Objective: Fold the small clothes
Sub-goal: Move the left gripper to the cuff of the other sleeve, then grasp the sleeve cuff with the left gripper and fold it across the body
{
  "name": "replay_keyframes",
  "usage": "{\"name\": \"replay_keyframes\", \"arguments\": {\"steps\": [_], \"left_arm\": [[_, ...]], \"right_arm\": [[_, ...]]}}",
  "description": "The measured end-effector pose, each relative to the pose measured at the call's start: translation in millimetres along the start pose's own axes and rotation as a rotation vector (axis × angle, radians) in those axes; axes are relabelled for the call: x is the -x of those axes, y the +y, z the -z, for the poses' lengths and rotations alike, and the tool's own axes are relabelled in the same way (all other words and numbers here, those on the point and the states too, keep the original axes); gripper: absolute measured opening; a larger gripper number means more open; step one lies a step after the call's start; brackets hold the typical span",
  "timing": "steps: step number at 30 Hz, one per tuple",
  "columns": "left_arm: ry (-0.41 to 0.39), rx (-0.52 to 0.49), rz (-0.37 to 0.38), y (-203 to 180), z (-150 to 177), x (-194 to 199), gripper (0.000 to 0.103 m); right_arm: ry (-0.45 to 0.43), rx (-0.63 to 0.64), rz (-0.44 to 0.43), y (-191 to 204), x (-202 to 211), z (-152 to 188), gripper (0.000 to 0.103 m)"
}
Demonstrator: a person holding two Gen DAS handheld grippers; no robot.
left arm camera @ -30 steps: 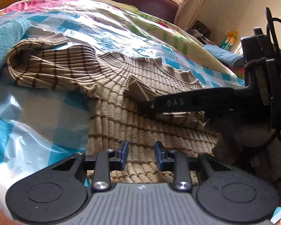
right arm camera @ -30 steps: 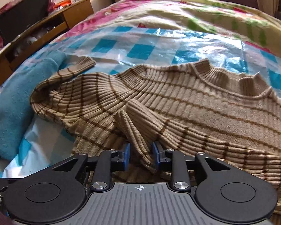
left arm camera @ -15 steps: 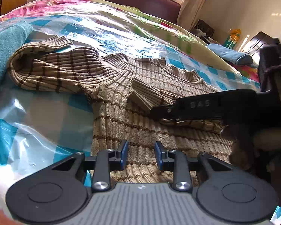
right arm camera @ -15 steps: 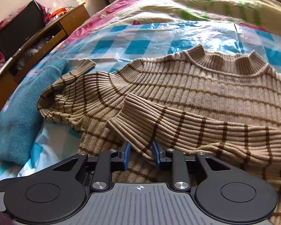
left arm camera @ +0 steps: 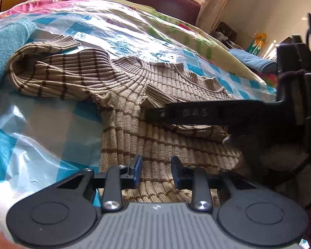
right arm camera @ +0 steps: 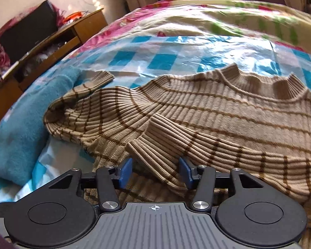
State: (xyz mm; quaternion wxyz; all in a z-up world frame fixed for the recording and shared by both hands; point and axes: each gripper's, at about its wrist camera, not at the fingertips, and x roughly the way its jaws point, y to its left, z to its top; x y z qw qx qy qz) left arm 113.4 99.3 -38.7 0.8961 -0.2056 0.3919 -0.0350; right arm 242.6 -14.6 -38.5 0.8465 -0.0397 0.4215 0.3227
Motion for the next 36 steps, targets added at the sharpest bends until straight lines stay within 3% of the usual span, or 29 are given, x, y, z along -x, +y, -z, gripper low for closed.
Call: {"name": "replay_keyframes", "arguments": {"steps": [2, 4, 6, 9, 13, 17, 21, 25, 27, 29, 32, 36], "left_arm": [[0.000, 0.001, 0.000, 0, 0, 0, 0.034], [-0.003, 0.001, 0.000, 0, 0, 1, 0.034], [-0.013, 0.001, -0.001, 0, -1, 2, 0.034], [-0.038, 0.005, -0.002, 1, -3, 7, 0.034], [-0.083, 0.009, -0.040, 5, -14, 19, 0.034], [-0.193, -0.098, -0.187, 13, -42, 35, 0.035], [-0.239, -0.152, -0.345, 38, -81, 30, 0.035], [-0.187, -0.243, -0.491, 60, -105, 10, 0.035], [-0.159, -0.321, -0.569, 66, -105, -2, 0.035], [-0.137, -0.331, -0.623, 73, -104, -9, 0.034], [-0.119, -0.352, -0.650, 78, -101, -15, 0.030], [-0.112, -0.460, -0.678, 66, -102, -28, 0.029]], "right_arm": [[0.006, 0.040, 0.052, 6, -6, -1, 0.039], [0.004, 0.037, 0.080, 7, -6, -5, 0.015], [-0.016, -0.007, 0.062, 5, -2, -11, 0.009], [-0.064, -0.025, 0.040, 7, 5, -16, 0.008], [0.009, -0.048, 0.022, 3, -12, -12, 0.012], [-0.030, -0.120, -0.011, -4, 0, -8, 0.015], [-0.059, -0.147, -0.036, -3, 7, -8, 0.016], [-0.066, -0.151, -0.049, -1, 7, -8, 0.019], [-0.073, -0.150, -0.053, 0, 7, -7, 0.019], [-0.067, -0.158, -0.064, -2, 6, -6, 0.020], [-0.064, -0.177, -0.077, -6, 5, -3, 0.020], [-0.069, -0.192, -0.082, -8, 6, 0, 0.020]]}}
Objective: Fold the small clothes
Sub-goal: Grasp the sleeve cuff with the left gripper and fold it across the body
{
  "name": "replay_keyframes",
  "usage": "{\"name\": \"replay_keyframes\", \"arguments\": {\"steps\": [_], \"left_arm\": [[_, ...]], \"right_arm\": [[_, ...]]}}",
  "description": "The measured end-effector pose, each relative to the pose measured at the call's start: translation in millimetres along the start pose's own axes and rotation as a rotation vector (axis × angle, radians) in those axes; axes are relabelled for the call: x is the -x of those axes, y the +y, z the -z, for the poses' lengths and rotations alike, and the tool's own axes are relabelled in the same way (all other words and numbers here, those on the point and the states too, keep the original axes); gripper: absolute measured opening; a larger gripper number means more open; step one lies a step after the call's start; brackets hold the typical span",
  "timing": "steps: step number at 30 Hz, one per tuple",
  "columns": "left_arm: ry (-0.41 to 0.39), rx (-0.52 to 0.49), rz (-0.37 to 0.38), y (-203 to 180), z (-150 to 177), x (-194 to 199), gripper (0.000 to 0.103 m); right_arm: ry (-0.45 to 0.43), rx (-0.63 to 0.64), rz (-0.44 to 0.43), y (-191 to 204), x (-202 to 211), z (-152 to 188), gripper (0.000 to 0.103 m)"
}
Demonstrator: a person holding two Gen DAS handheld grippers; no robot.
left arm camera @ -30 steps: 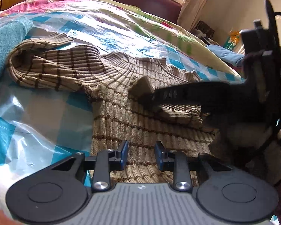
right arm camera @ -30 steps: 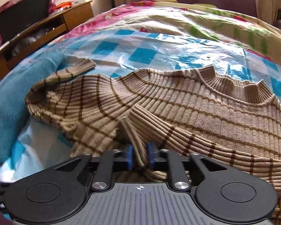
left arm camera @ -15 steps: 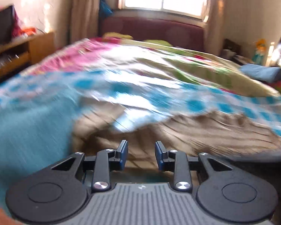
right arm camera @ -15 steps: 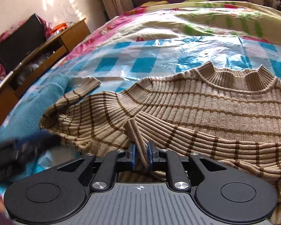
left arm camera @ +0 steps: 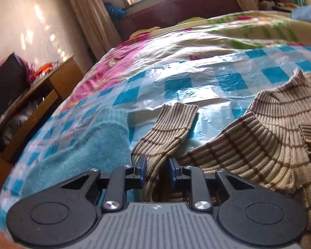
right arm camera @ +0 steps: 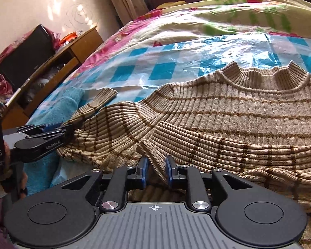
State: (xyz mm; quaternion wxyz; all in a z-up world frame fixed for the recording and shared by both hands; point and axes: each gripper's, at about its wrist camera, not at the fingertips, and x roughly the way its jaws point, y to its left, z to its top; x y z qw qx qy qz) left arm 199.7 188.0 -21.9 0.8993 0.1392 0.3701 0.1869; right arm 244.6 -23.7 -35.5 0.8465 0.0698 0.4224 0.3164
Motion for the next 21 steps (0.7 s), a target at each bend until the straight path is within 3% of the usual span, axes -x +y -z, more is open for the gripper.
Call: {"name": "replay_keyframes", "arguments": {"steps": [11, 17, 21], "left_arm": [[0.067, 0.003, -0.056, -4, -25, -46, 0.029], [0.102, 0.082, -0.009, 7, -38, -63, 0.018], [0.104, 0.199, 0.054, 22, -36, -60, 0.015]], "right_arm": [[-0.007, 0.009, -0.007, 2, 6, -3, 0.021], [-0.013, -0.005, -0.013, -1, 9, -5, 0.021], [-0.017, -0.024, -0.021, -4, 11, -6, 0.021]]}}
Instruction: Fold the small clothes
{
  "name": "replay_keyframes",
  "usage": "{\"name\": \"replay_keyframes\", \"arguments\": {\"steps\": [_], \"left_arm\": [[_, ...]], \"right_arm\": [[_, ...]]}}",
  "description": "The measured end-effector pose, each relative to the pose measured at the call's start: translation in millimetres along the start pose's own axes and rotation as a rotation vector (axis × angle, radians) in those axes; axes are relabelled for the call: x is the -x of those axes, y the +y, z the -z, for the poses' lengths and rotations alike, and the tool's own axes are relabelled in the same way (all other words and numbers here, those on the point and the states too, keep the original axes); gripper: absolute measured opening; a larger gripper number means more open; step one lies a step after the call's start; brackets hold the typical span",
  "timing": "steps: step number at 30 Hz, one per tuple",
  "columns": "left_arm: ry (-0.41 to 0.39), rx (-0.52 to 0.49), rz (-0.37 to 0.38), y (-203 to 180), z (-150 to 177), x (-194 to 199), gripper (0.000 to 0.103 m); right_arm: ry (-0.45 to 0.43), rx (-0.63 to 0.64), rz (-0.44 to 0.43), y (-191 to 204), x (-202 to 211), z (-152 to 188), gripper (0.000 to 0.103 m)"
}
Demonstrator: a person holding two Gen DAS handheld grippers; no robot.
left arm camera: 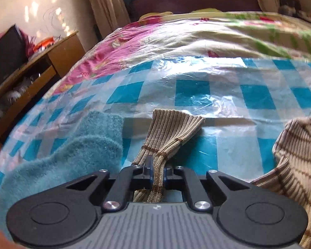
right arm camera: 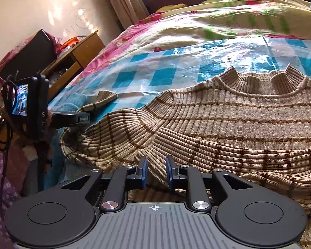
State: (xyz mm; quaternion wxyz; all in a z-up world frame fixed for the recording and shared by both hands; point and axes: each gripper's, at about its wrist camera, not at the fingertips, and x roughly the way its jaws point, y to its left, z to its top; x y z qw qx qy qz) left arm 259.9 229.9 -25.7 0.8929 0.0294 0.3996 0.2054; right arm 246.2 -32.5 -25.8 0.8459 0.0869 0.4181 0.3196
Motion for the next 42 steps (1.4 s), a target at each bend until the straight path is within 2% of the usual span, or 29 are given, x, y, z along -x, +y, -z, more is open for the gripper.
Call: {"name": "replay_keyframes", "arguments": {"steps": [4, 8, 9, 10, 11, 12, 14, 15, 17, 18, 20, 21, 22, 25, 28, 30, 31, 34, 35, 36, 38, 40, 42], "left_arm": [[-0.021, 0.097, 0.164, 7, 3, 25, 0.014], [-0.076, 0.097, 0.341, -11, 10, 69, 0.014], [-0.090, 0.069, 0.373, -21, 14, 81, 0.014], [-0.107, 0.035, 0.397, -33, 18, 93, 0.014], [-0.114, 0.012, 0.427, -43, 23, 102, 0.014], [-0.113, -0.009, 0.460, -54, 29, 109, 0.014], [-0.118, -0.071, 0.488, -74, 41, 120, 0.014], [-0.123, -0.104, 0.497, -85, 48, 126, 0.014], [-0.117, -0.150, 0.535, -101, 60, 133, 0.014], [-0.114, -0.170, 0.544, -108, 66, 137, 0.014], [-0.100, -0.183, 0.553, -117, 72, 140, 0.014], [-0.088, -0.186, 0.563, -119, 73, 141, 0.014], [-0.080, -0.191, 0.572, -121, 74, 141, 0.015], [-0.095, -0.190, 0.581, -122, 72, 148, 0.015], [-0.142, -0.164, 0.603, -118, 65, 159, 0.025], [-0.187, -0.145, 0.617, -113, 62, 169, 0.040], [-0.217, -0.136, 0.619, -110, 61, 174, 0.044], [-0.284, -0.127, 0.603, -106, 62, 183, 0.063], [-0.292, -0.128, 0.596, -105, 63, 183, 0.073], [-0.291, -0.129, 0.588, -106, 64, 180, 0.077], [-0.259, -0.138, 0.581, -111, 66, 167, 0.077], [-0.217, -0.151, 0.559, -118, 70, 152, 0.077], [-0.157, -0.162, 0.536, -125, 77, 135, 0.076]], "right_arm": [[-0.012, -0.027, -0.025, -3, 3, -5, 0.021], [-0.012, -0.137, -0.122, -12, 7, -16, 0.022], [-0.016, -0.184, -0.160, -16, 8, -18, 0.031], [-0.022, -0.238, -0.202, -22, 10, -19, 0.047], [-0.031, -0.299, -0.247, -28, 13, -19, 0.056], [-0.040, -0.362, -0.291, -34, 16, -17, 0.071], [-0.042, -0.475, -0.365, -48, 20, -12, 0.073], [-0.043, -0.518, -0.376, -54, 22, -9, 0.073], [-0.039, -0.548, -0.342, -62, 23, -6, 0.073], [-0.037, -0.541, -0.300, -64, 24, -4, 0.073], [-0.008, -0.532, -0.211, -67, 23, -2, 0.050], [0.011, -0.535, -0.190, -69, 23, -1, 0.024], [0.020, -0.540, -0.185, -71, 23, 0, 0.013], [-0.013, -0.521, -0.190, -73, 34, -3, 0.008], [-0.084, -0.494, -0.198, -76, 52, -16, 0.007], [-0.145, -0.473, -0.186, -79, 69, -26, 0.007], [-0.175, -0.470, -0.181, -82, 79, -29, 0.007], [-0.268, -0.454, -0.149, -95, 111, -31, 0.007], [-0.296, -0.450, -0.134, -103, 121, -30, 0.007], [-0.318, -0.451, -0.114, -108, 130, -25, 0.007], [-0.331, -0.474, -0.038, -129, 137, -13, 0.007], [-0.302, -0.504, 0.059, -150, 128, 3, 0.007], [-0.237, -0.546, 0.126, -171, 113, 20, 0.007]]}}
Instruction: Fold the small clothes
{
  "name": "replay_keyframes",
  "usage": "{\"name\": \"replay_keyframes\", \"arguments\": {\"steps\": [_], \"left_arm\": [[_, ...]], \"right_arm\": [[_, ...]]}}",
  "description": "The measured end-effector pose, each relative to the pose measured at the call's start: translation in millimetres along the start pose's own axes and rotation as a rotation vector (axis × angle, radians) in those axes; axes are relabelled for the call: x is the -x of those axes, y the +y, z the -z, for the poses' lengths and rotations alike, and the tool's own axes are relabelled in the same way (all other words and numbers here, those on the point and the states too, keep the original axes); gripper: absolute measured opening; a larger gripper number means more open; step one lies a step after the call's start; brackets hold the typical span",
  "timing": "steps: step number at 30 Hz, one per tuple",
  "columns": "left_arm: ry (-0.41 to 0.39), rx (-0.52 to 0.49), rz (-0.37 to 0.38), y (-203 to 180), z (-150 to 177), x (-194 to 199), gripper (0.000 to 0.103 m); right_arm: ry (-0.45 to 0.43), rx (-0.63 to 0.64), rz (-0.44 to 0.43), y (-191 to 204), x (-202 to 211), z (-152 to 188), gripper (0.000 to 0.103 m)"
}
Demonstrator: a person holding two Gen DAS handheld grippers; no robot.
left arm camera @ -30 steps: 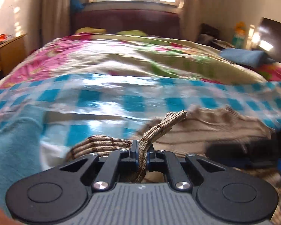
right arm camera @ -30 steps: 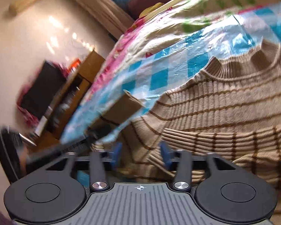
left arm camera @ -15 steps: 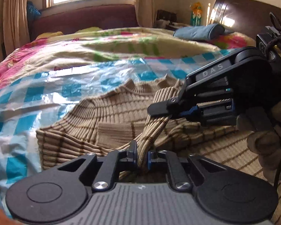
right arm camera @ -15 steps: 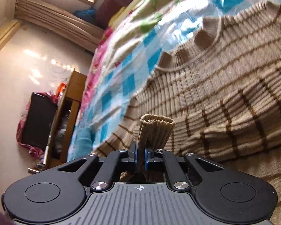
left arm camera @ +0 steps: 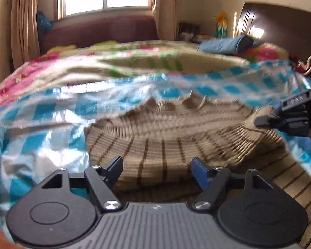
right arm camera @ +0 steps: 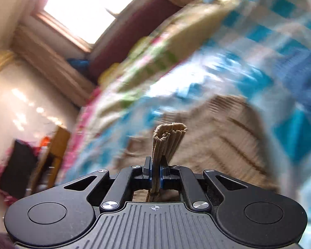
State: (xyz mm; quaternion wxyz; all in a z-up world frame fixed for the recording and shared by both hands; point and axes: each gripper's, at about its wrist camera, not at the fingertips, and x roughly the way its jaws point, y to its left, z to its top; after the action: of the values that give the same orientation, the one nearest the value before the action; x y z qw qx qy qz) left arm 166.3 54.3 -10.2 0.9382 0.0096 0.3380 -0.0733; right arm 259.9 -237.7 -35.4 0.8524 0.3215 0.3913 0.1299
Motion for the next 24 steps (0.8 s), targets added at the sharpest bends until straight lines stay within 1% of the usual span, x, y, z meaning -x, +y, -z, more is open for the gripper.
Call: {"name": "replay_keyframes", "arguments": {"steps": [1, 2, 6, 8, 12, 14, 16, 17, 19, 20, 24], "left_arm": [[0.021, 0.007, -0.003, 1, 3, -5, 0.076], [0.040, 0.011, -0.006, 3, 6, -8, 0.076], [0.063, 0.010, -0.014, 5, 11, -6, 0.076], [0.049, 0.016, -0.009, 6, 9, -2, 0.076], [-0.021, 0.041, 0.005, 10, -1, 6, 0.076], [-0.036, 0.062, 0.005, 13, -5, 4, 0.076], [-0.021, 0.075, -0.007, 15, -4, -4, 0.076], [-0.004, 0.070, -0.019, 16, -1, -11, 0.076], [0.056, 0.066, -0.058, 19, 7, -24, 0.076], [0.072, 0.072, -0.056, 21, 10, -27, 0.076], [0.091, 0.068, -0.065, 25, 15, -21, 0.076]], "right_arm": [[0.015, -0.020, 0.024, -9, -5, 4, 0.007], [0.024, -0.028, 0.029, -15, -7, 9, 0.007], [0.001, -0.027, 0.010, -14, -7, 9, 0.007], [-0.020, -0.014, -0.003, -12, -1, 3, 0.007], [-0.053, 0.013, -0.017, -4, 9, -5, 0.007], [-0.081, 0.024, -0.020, -3, 13, -7, 0.007], [-0.098, 0.027, -0.019, -6, 13, -7, 0.007], [-0.088, 0.025, -0.001, -9, 9, -6, 0.007], [-0.050, 0.035, 0.060, -17, -3, -2, 0.007], [-0.029, 0.028, 0.079, -22, -7, 1, 0.007], [-0.038, 0.013, 0.070, -24, -7, 5, 0.011]]}}
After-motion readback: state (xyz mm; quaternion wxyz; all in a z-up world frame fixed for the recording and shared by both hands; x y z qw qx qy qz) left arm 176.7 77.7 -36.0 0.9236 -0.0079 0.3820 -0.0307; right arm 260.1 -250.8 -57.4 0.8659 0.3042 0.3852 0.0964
